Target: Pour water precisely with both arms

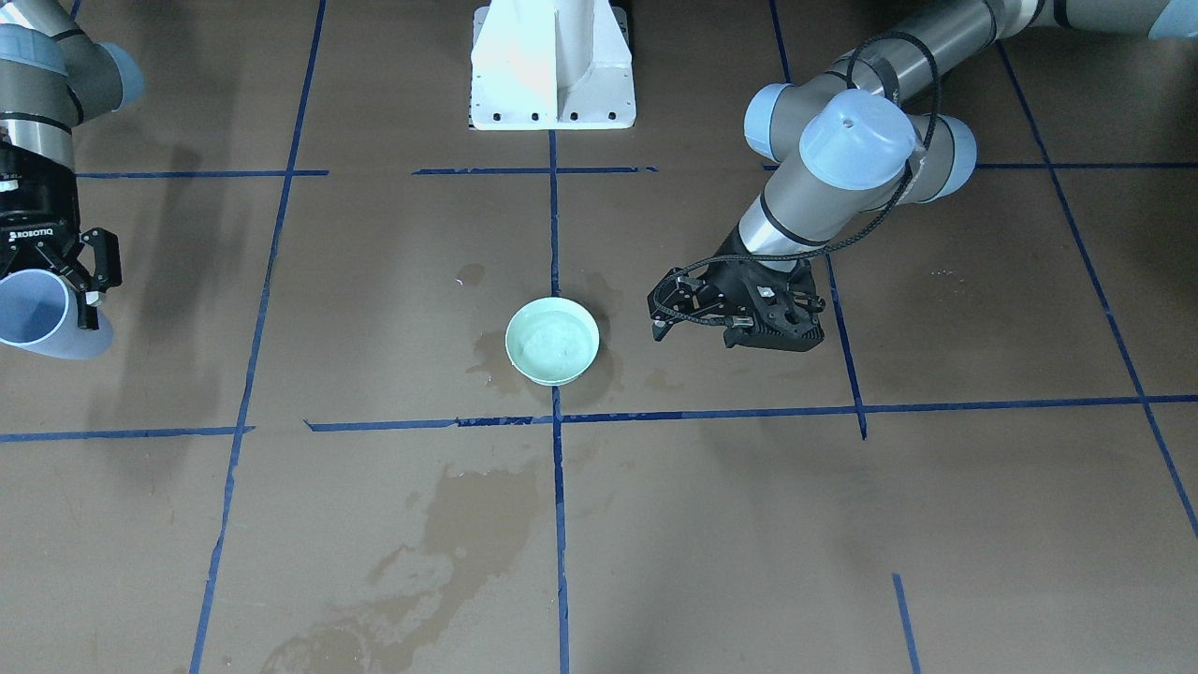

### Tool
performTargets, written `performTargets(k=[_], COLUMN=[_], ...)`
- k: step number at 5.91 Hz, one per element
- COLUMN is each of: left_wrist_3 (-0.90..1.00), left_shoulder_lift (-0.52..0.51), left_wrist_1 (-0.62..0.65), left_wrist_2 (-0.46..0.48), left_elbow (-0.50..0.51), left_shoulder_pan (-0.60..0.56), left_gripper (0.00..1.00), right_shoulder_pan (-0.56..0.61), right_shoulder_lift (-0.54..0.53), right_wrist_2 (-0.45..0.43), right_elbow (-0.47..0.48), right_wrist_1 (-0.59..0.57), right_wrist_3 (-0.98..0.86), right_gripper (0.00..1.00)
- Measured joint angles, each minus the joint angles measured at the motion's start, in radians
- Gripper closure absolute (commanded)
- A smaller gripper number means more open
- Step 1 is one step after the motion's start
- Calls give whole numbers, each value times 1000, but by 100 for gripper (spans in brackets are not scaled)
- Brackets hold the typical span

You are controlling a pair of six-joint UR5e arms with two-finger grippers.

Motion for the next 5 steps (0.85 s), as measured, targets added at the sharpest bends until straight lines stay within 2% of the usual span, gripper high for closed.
performTargets(k=[3, 4, 5], left_wrist_3=[-35, -39, -41], left_shoulder_lift=[0, 0, 0], left_wrist_1=[1, 1, 2], left_wrist_2=[0, 0, 0], left_elbow=[-14, -18, -23], left_shoulder_pan=[0, 0, 0], left_gripper=[0, 0, 0], right_shoulder_pan=[4, 4, 3], right_shoulder_lift=[61, 61, 66], right_wrist_2=[-6, -21, -36], right_elbow=[-123, -159, -205], right_wrist_1=[23, 49, 93], right_wrist_3=[32, 44, 56], right_gripper=[92, 81, 75])
